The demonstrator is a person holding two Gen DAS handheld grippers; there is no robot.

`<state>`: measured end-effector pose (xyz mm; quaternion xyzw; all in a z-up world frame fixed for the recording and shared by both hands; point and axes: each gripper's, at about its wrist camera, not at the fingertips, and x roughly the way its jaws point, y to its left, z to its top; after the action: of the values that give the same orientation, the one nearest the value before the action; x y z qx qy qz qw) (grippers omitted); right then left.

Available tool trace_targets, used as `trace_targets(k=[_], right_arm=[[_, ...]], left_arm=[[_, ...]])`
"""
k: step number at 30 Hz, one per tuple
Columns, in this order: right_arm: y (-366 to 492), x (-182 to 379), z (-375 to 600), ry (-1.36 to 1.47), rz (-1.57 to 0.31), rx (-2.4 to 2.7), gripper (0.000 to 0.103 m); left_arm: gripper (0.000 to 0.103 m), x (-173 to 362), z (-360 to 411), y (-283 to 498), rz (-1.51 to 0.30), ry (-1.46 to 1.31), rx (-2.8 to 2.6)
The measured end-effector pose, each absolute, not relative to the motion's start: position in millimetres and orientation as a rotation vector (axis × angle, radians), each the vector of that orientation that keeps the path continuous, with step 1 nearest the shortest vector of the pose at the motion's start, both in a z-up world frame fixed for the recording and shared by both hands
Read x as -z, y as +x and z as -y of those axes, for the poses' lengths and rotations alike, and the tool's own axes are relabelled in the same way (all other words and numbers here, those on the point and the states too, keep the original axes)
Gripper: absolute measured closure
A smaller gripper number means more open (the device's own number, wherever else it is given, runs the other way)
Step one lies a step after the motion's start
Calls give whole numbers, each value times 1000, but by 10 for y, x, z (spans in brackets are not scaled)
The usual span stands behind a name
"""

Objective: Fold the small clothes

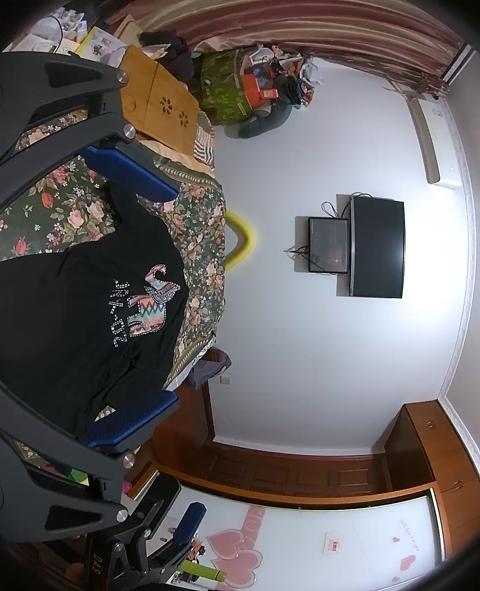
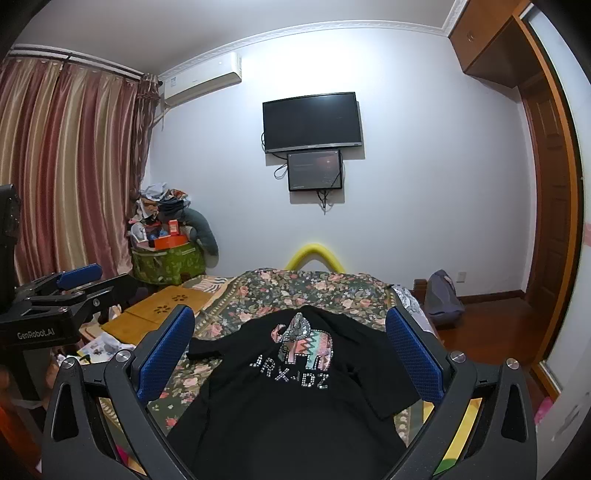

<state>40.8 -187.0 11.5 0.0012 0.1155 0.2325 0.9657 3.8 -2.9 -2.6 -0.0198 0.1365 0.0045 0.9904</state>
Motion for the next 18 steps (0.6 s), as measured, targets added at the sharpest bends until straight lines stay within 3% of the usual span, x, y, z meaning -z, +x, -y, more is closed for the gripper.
trace_targets(k=[18], right_arm=[[432, -164, 1917, 9, -241, -463, 0]], left_arm=[[0, 19, 10, -5, -272, -46, -1]])
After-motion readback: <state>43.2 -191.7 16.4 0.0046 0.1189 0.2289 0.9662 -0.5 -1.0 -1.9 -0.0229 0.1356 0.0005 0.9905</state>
